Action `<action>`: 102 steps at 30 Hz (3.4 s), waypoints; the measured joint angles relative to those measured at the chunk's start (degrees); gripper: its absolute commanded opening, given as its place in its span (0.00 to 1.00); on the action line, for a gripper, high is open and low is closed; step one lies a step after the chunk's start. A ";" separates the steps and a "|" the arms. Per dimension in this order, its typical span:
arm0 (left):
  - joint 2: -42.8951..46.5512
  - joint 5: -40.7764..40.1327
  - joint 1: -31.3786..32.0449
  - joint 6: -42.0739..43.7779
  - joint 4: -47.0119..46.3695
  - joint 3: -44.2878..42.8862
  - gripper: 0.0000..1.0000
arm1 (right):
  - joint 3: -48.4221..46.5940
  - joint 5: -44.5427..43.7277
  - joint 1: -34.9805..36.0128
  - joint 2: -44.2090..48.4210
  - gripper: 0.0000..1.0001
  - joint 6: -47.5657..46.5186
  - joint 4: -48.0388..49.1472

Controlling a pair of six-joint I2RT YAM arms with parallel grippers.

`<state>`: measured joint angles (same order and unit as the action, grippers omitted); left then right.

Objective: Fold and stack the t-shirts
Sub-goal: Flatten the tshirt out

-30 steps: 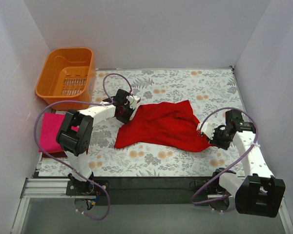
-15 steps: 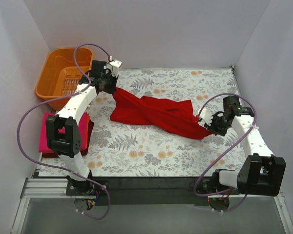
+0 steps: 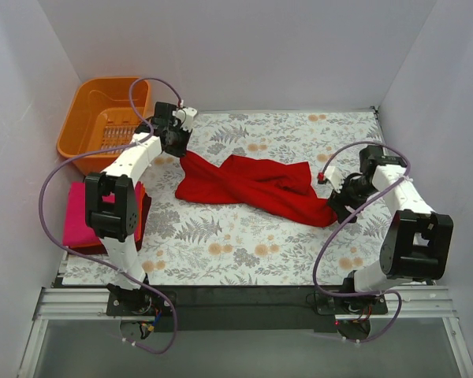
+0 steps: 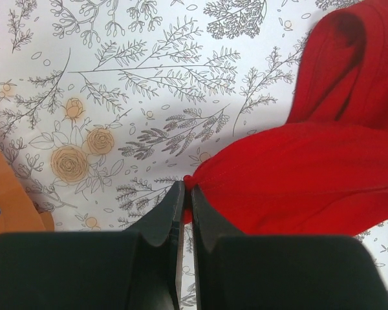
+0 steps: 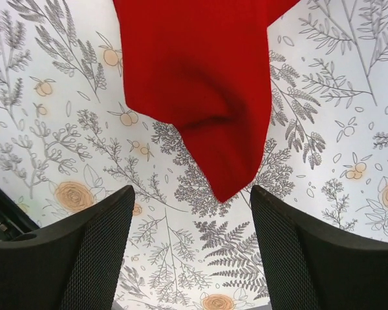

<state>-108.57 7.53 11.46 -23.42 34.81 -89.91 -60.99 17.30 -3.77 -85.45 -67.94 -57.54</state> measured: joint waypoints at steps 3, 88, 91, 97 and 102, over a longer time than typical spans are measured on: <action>-1.60 -0.02 0.00 0.09 0.35 -1.46 0.00 | -3.52 2.29 -1.11 -0.22 0.77 0.35 -2.97; 71.58 5.64 -6.78 6.36 -38.01 11.65 0.00 | -22.82 -6.62 -11.47 47.93 0.01 15.78 50.18; 71.28 8.94 -6.82 7.87 -33.18 15.43 0.00 | -14.23 -2.67 -11.47 47.67 0.01 13.60 48.89; 60.57 14.58 -6.82 3.48 -24.87 28.30 0.00 | 9.29 4.46 -11.47 40.85 0.01 7.65 44.41; 38.91 13.49 -6.69 -1.33 -28.11 28.04 0.00 | 15.98 6.49 -10.54 27.76 0.01 5.46 50.58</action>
<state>-69.67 21.02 4.78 -24.75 6.70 -61.87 -45.01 23.79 -14.31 -57.69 -62.48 -6.96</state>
